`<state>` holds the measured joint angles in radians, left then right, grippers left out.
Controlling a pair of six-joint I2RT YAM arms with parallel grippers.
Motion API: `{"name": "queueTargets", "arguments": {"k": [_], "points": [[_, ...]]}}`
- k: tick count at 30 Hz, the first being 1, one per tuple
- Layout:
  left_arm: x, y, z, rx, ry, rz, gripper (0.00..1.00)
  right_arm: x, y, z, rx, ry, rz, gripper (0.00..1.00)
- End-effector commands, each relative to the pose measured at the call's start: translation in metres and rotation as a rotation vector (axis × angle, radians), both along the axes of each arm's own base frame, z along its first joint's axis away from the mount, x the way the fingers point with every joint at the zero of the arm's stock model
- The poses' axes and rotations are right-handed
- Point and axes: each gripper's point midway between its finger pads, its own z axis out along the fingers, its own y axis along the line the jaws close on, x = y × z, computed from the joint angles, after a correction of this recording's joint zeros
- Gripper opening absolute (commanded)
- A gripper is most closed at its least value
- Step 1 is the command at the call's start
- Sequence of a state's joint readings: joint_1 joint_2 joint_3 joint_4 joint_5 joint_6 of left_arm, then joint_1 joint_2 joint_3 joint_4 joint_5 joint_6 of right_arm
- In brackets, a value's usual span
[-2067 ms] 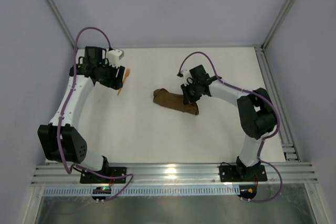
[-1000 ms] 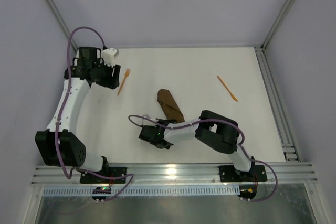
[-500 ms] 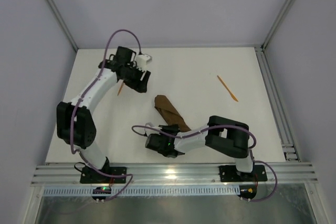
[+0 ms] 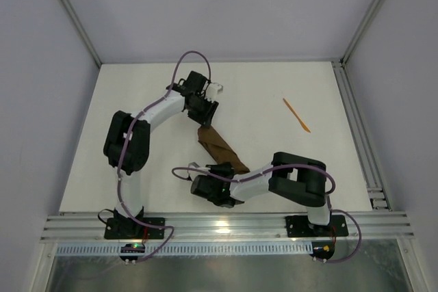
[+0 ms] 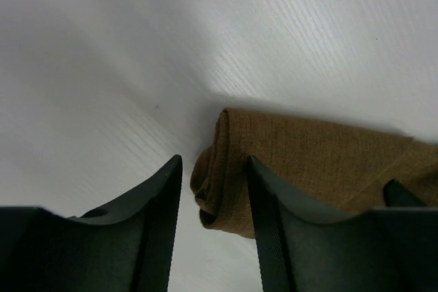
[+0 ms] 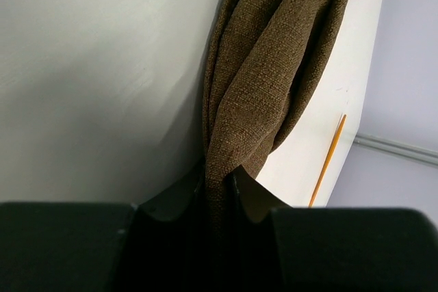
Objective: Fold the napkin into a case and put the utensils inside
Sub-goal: Turn over the smaller rectangle-folded napkin at the center of the board, then move the smaller rectangle-folded napkin to the center of the board.
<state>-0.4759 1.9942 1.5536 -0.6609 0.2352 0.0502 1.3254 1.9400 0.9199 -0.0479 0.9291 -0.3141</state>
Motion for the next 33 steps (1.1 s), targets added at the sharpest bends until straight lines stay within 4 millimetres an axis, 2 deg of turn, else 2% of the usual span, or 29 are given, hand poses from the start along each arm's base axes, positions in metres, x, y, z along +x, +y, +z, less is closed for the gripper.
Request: {"name": "queueTargets", "arguments": {"k": [1,2,5,9,10,14,16,19,21,22,24,25,27,28,29,31,32,33], "points": [[0.000,0.003,-0.012,0.067,0.002,0.000,0.37,-0.034,0.014,-0.061,0.043,0.261,0.073,0.22],[-0.009,0.009,-0.023,0.095,0.028,-0.010,0.30,-0.034,0.014,-0.061,0.045,0.262,0.072,0.23],[-0.020,0.022,-0.041,0.156,0.057,-0.013,0.24,-0.034,0.014,-0.061,0.053,0.261,0.062,0.27],[-0.031,0.042,-0.059,0.246,0.072,-0.018,0.12,-0.034,0.016,-0.055,0.071,0.263,0.054,0.49],[-0.032,0.046,-0.061,0.260,0.069,-0.016,0.09,-0.034,0.017,-0.053,0.079,0.262,0.052,0.51],[-0.042,0.056,-0.073,0.288,0.088,-0.022,0.06,-0.033,0.028,-0.029,0.169,0.248,0.061,0.59],[-0.049,0.057,-0.079,0.287,0.112,-0.023,0.06,-0.036,0.038,-0.010,0.260,0.268,0.088,0.60],[-0.052,0.058,-0.082,0.287,0.121,-0.021,0.05,-0.047,0.053,0.019,0.408,0.321,0.159,0.61],[-0.054,0.058,-0.083,0.283,0.124,-0.022,0.05,-0.056,0.054,0.030,0.462,0.352,0.197,0.61],[-0.054,0.057,-0.081,0.279,0.122,-0.023,0.05,-0.063,0.061,0.049,0.527,0.379,0.242,0.61],[-0.055,0.056,-0.077,0.268,0.118,-0.028,0.04,-0.072,0.064,0.064,0.593,0.423,0.280,0.61],[-0.055,0.056,-0.076,0.265,0.116,-0.028,0.04,-0.075,0.067,0.081,0.671,0.475,0.311,0.61],[-0.055,0.056,-0.071,0.259,0.105,-0.028,0.05,-0.067,0.065,0.091,0.803,0.564,0.247,0.61],[-0.055,0.054,-0.066,0.246,0.094,-0.033,0.05,-0.046,0.058,0.095,0.889,0.636,0.210,0.61],[-0.055,0.054,-0.064,0.242,0.094,-0.031,0.05,-0.036,0.054,0.094,0.941,0.673,0.162,0.60],[-0.056,0.053,-0.060,0.230,0.092,-0.033,0.05,-0.006,0.046,0.095,1.064,0.702,0.058,0.53],[-0.058,0.054,-0.059,0.233,0.098,-0.032,0.05,0.002,0.047,0.086,1.071,0.717,0.019,0.49],[-0.059,0.054,-0.059,0.233,0.101,-0.033,0.05,0.008,0.047,0.083,1.087,0.725,-0.006,0.40]]}}
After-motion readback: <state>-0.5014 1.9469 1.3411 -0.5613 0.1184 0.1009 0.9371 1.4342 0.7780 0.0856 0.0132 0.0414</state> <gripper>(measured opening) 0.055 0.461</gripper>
